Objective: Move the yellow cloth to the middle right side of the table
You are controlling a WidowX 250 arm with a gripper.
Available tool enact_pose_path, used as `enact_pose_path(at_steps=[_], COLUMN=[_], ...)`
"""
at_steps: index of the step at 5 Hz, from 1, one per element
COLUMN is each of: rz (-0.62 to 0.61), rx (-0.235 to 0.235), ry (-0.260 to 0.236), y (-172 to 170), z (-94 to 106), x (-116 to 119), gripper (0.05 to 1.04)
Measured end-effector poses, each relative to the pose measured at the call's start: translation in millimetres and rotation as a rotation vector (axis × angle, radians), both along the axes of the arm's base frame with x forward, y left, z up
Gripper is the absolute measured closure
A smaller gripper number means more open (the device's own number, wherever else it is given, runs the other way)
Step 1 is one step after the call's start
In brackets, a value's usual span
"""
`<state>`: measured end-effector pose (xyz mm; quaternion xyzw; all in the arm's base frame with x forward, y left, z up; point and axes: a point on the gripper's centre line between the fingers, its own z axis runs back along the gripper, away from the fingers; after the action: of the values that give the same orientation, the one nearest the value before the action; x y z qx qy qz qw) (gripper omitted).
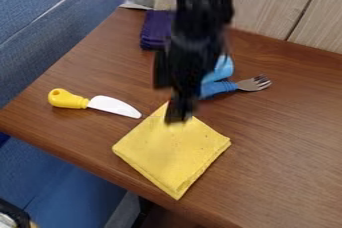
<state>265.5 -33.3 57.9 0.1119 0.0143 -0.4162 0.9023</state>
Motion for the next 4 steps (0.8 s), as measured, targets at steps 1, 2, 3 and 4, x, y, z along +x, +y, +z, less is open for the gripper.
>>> enact_pose_path(at_steps=[1,2,3,4], rz=[-0.075,-0.136,-0.164,-0.174], rx=[0.013,-0.011,-0.04,-0.083], ry=[0.064,0.084,0.1,0.105], y=[2,-4,-7,-15], z=[-26.1,-32.5,-35.0,-35.5], x=[-13,-18,-17,-11], gripper=[0.084,0.084,0.084,0.084])
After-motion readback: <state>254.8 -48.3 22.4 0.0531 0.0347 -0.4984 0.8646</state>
